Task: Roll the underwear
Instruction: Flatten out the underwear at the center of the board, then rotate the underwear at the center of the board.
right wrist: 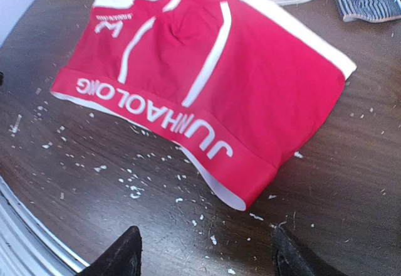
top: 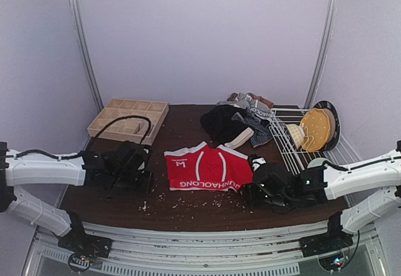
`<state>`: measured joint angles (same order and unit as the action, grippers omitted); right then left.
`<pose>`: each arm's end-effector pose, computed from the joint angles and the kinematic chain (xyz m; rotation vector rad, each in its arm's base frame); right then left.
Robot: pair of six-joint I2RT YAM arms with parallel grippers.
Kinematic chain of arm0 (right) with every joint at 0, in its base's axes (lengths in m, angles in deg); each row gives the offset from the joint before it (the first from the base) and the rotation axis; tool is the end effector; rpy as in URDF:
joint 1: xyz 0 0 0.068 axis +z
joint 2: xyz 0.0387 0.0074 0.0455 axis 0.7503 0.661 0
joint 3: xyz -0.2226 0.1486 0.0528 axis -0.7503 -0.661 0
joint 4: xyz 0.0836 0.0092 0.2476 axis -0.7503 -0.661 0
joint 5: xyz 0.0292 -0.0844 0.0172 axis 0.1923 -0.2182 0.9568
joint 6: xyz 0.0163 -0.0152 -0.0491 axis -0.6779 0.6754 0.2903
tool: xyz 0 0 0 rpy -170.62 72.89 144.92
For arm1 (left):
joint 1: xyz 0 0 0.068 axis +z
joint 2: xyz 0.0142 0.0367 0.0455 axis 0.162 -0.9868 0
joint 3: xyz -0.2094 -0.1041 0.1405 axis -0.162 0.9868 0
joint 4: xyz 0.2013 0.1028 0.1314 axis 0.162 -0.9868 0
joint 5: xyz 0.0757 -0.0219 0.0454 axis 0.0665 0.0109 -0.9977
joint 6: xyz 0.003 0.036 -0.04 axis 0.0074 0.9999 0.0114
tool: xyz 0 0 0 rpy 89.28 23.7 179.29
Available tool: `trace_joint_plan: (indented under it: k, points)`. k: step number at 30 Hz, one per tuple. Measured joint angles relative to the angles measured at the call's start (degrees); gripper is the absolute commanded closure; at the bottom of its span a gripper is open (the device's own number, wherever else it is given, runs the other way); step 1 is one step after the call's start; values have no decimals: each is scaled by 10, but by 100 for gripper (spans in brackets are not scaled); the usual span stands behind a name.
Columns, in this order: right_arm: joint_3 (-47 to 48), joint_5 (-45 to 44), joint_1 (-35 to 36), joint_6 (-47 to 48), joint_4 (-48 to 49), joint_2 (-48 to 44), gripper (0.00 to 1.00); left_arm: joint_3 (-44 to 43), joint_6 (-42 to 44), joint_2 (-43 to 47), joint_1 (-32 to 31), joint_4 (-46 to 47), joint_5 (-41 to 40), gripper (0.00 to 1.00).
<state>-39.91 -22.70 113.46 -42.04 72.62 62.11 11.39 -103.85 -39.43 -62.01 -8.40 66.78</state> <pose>0.1177 0.2233 0.1901 -0.3929 2.3443 0.4948 0.1498 -0.1828 0.1907 0.3241 2.5075 -0.3223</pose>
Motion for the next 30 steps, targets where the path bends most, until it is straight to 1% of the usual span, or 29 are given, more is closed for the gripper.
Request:
trace_joint_plan:
  k: [1,2,5,8,10,13,15,18,23,28,30]
  points:
    - [7,-3,1,7,-14,-23,31,-21,3,-5,0,0,3,100]
    - [15,-8,0,16,-26,-39,35,-42,6,-16,0,2,7,100]
    - [46,-17,-16,47,-37,-49,55,-116,18,-90,0,19,26,100]
    - [84,-5,-58,72,-28,6,69,-179,32,-193,0,54,46,100]
    - [111,4,-78,85,-18,64,74,-203,42,-242,2,59,55,100]
    - [144,21,-89,92,-3,155,77,-244,58,-315,10,62,71,100]
    - [152,34,-89,89,3,199,79,-259,64,-346,25,67,80,100]
    - [153,48,-84,72,5,240,80,-261,67,-374,61,77,100,100]
    - [154,47,-53,26,15,275,82,-265,68,-390,110,102,131,100]
    - [172,62,0,-44,64,301,81,-266,76,-392,123,106,125,100]
    - [196,79,24,-68,80,323,79,-266,82,-391,126,105,118,100]
